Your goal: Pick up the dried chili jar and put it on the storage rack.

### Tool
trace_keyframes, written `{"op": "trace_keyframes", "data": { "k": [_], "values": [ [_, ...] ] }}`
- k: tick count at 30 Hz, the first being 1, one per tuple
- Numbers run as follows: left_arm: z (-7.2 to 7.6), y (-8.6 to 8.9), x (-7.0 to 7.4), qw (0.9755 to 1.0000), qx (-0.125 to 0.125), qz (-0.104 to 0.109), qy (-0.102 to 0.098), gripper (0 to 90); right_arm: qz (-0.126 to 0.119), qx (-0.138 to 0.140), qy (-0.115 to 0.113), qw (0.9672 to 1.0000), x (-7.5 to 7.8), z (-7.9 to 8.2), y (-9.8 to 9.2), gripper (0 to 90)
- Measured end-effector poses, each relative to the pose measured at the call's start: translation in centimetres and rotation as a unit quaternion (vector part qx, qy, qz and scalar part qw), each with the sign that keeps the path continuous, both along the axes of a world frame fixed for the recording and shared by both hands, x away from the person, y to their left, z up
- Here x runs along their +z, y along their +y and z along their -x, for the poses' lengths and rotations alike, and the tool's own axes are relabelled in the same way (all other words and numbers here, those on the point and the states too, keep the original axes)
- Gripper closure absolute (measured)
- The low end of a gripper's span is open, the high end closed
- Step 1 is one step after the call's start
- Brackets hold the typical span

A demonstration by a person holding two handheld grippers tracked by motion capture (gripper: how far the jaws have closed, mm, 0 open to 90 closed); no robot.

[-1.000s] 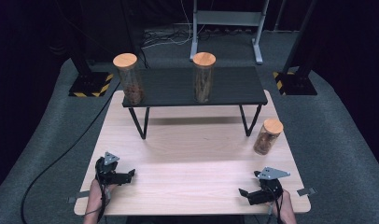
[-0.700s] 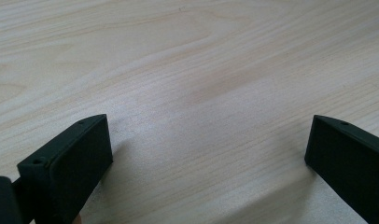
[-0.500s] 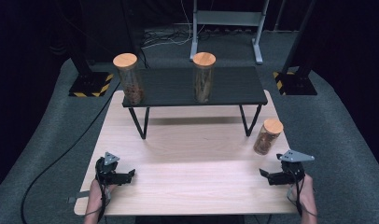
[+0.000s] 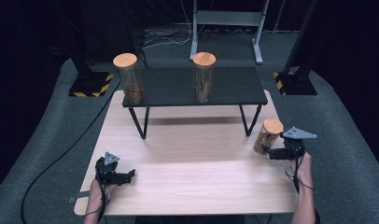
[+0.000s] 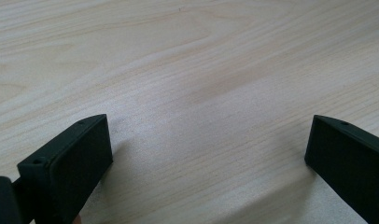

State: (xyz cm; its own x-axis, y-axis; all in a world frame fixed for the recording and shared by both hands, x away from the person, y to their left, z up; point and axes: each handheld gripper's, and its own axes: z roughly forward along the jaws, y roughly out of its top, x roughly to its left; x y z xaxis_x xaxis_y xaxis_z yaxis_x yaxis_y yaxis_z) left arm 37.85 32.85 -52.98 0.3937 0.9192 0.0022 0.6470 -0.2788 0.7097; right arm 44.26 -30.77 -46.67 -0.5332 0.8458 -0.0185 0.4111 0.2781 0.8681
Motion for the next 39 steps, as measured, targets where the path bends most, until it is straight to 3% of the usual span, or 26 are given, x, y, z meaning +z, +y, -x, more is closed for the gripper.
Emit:
{"op": "trace_keyframes", "data": {
  "k": [8,9,15,16,17,18,20,26,35,39],
  "values": [
    [0.0,0.0,0.0,1.0,0.0,0.0,0.0,0.0,-0.018,0.006,-0.003,0.9998,-0.3,-1.3,0.2,0.0],
    [0.0,0.0,0.0,1.0,0.0,0.0,0.0,0.0,-0.031,0.008,0.0,0.9995,-0.5,-1.7,0.1,0.0],
    [0.0,0.0,0.0,1.0,0.001,0.001,0.001,0.0,-0.034,0.0,-0.003,0.9994,-1.1,-2.0,0.6,1.8],
    [0.0,0.0,0.0,1.0,0.0,0.001,0.001,0.0,-0.026,-0.013,-0.003,0.9996,-1.4,-2.1,0.8,7.8],
    [0.0,0.0,0.0,1.0,0.0,0.001,0.001,0.0,-0.026,-0.013,-0.003,0.9996,-1.4,-2.1,0.8,7.8],
    [0.0,0.0,0.0,1.0,0.001,0.001,0.001,0.0,-0.025,-0.023,-0.01,0.9994,-1.5,-2.1,0.9,18.8],
    [0.0,0.0,0.0,1.0,0.001,0.001,0.001,0.0,-0.03,-0.02,-0.011,0.9993,-1.6,-2.0,0.9,23.5],
    [-0.1,0.0,0.0,1.0,0.001,0.0,0.001,0.0,-0.035,-0.031,-0.026,0.9986,-1.9,-1.8,1.0,24.3],
    [-0.1,0.0,0.0,1.0,0.001,0.0,0.001,0.0,-0.031,-0.037,-0.022,0.9986,-1.7,-1.8,1.4,24.4],
    [-0.1,0.0,0.0,1.0,0.002,0.0,0.001,0.0,-0.039,-0.024,-0.026,0.9986,-1.3,-1.4,1.6,24.4]
  ]
}}
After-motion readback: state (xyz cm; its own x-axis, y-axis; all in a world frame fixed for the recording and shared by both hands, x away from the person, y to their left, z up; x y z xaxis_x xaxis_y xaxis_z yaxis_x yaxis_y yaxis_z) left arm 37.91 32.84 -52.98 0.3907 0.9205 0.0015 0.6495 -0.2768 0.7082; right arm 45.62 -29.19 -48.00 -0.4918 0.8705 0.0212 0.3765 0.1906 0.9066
